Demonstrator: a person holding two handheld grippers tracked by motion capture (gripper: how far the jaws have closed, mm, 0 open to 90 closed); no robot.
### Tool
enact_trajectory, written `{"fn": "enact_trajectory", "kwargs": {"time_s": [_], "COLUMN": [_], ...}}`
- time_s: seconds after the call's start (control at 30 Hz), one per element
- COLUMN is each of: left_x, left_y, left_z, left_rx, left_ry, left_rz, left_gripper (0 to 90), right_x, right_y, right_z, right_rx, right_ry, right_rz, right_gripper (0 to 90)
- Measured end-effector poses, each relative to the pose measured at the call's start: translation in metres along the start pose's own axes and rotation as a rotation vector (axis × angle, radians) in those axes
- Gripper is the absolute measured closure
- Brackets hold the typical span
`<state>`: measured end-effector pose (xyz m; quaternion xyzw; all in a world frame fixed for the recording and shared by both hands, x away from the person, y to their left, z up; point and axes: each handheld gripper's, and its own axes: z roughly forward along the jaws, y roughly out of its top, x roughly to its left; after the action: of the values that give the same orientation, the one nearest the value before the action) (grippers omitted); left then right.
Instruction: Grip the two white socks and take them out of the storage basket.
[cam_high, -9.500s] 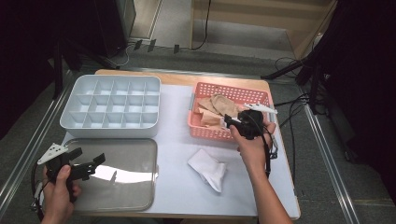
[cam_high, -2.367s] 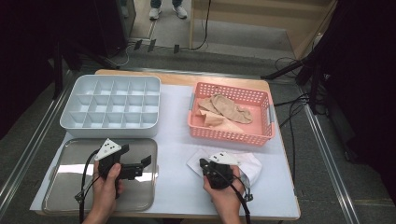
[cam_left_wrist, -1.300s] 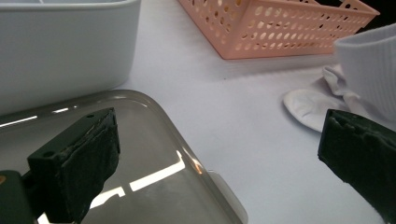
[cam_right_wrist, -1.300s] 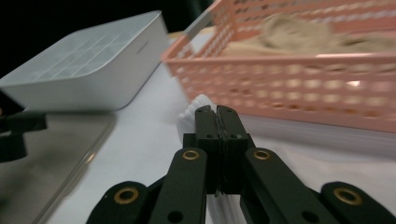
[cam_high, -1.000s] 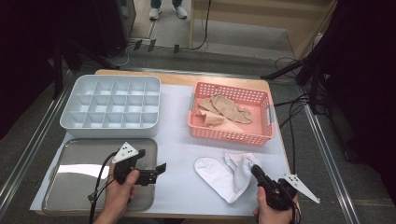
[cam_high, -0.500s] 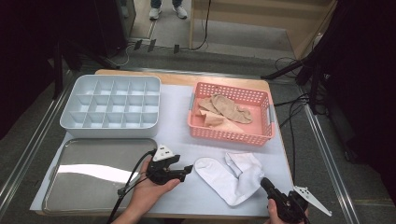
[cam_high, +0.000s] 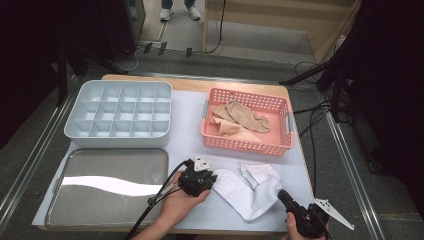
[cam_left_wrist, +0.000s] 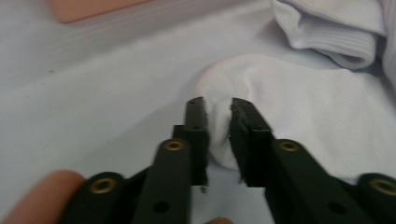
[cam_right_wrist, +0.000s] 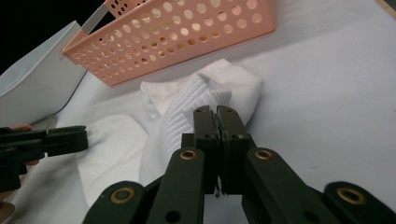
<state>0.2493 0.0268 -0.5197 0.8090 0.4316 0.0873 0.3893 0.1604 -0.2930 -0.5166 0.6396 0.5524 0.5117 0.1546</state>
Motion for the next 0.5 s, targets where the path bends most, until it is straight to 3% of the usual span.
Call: {"fn": "enact_trajectory", "kwargs": {"time_s": [0.1,0.2,0.3,0.37,0.5], "left_x": [0.006,0.013,0.024,0.033,0.048], "left_y": [0.000,-0.003,-0.012,-0.021,-0.037], "left_z": [-0.005,-0.020,-0.041,-0.053,-0.069], "left_rx": [-0.008,-0.049,-0.088,-0.118,-0.169], "left_ry": [-0.029,-0.028,-0.007,0.012,0.041], "left_rz": [-0.018,-0.026,-0.037,-0.056,-0.098], "left_gripper": [90.0,90.0,90.0,90.0,90.0], "right_x": [0.002,0.008,0.018,0.028,0.046], "right_y": [0.000,-0.001,-0.002,-0.003,0.006], "right_z": [0.000,-0.001,0.001,0.006,0.025], "right_rx": [-0.005,-0.017,-0.016,-0.004,0.004], "right_ry": [0.004,0.025,0.054,0.067,0.089], "right_rz": [-0.004,-0.012,-0.036,-0.077,-0.142], "right_gripper": [88.3,88.3,88.2,88.2,88.3]}}
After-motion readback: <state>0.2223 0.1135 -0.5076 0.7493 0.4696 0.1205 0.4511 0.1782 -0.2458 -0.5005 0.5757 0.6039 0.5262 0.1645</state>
